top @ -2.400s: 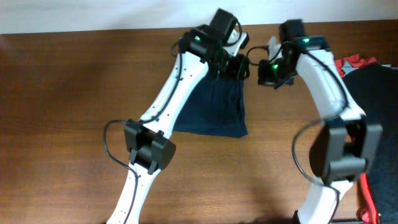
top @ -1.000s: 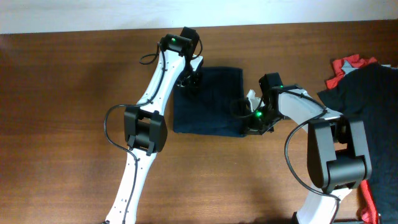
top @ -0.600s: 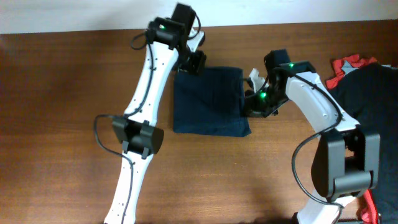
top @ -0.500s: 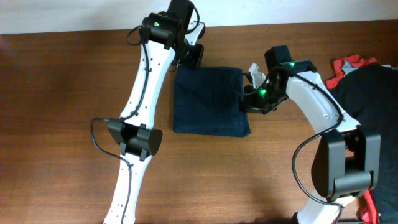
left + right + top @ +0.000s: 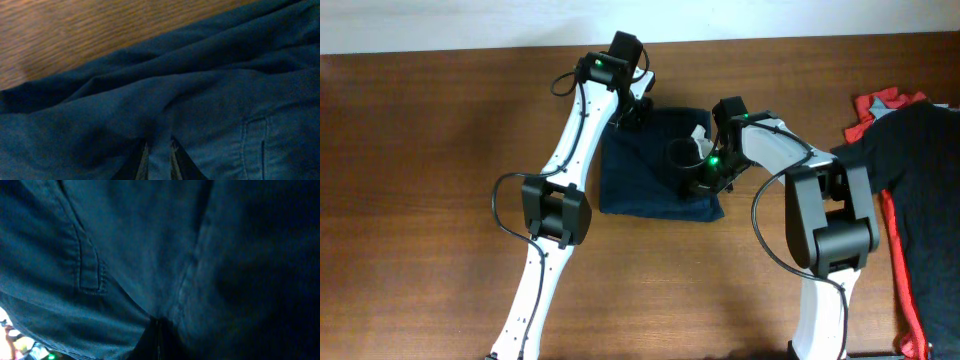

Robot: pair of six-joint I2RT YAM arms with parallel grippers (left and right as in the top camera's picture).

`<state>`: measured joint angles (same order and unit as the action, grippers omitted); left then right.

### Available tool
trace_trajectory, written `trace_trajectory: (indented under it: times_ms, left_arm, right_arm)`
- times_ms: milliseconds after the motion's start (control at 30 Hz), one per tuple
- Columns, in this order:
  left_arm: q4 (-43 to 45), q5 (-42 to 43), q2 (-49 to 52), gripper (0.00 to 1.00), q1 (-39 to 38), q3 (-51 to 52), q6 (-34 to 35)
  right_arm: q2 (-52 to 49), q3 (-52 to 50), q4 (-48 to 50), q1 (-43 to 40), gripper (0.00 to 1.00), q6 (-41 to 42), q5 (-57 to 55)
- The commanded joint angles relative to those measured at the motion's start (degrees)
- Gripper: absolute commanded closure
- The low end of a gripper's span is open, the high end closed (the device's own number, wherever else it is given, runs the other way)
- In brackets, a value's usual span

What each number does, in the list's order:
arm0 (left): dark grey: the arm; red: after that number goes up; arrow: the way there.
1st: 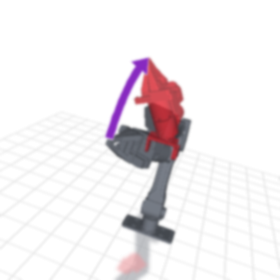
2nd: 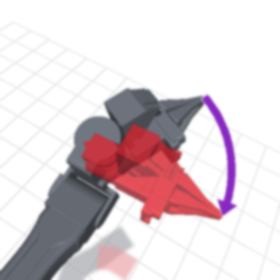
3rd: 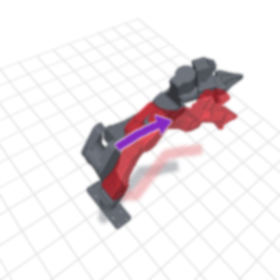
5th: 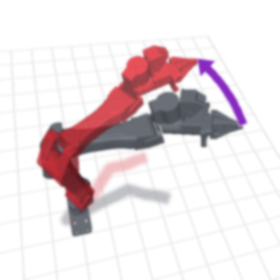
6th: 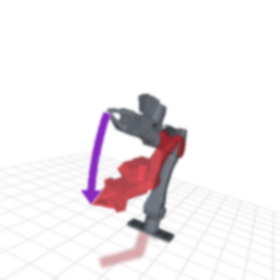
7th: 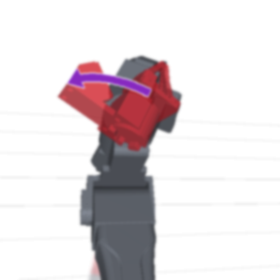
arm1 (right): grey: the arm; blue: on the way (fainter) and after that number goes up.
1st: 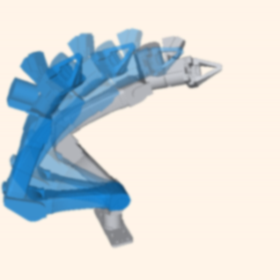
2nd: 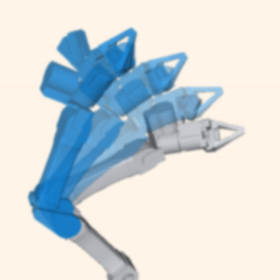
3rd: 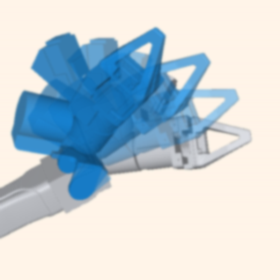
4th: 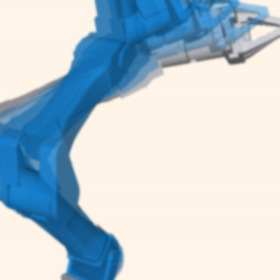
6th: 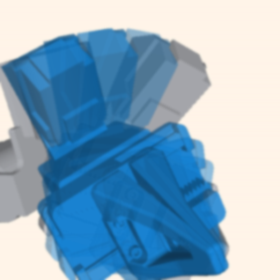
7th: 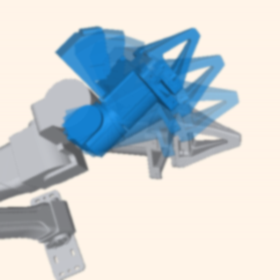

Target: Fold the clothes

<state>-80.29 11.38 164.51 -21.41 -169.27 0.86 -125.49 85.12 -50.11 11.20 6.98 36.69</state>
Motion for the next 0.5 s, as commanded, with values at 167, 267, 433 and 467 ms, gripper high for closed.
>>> trace_trajectory:
  times_ms: [167, 267, 433, 467]
  left_arm:
    - [0.2, 0.4, -2.6, 0.84, 0.3, -6.4, -0.5]
    - [-3.9, 0.4, -6.8, 0.79, 0.4, -10.6, -0.5]
    - [-13.9, 0.7, -11.0, 0.74, 0.4, -10.6, -0.5]
    - [-16.5, 1.4, -11.0, 0.73, 0.4, -10.6, -0.5]
  right_arm:
    - [-1.6, 1.0, -1.8, 0.3, 0.96, 0.3, 1.5]
    - [2.1, 5.0, -6.9, 0.3, 0.96, -2.7, 1.5]
    - [6.2, 10.2, -9.0, 0.4, 0.96, -7.6, 0.6]
    - [6.3, 10.7, -8.1, 0.4, 0.96, -7.6, -0.4]
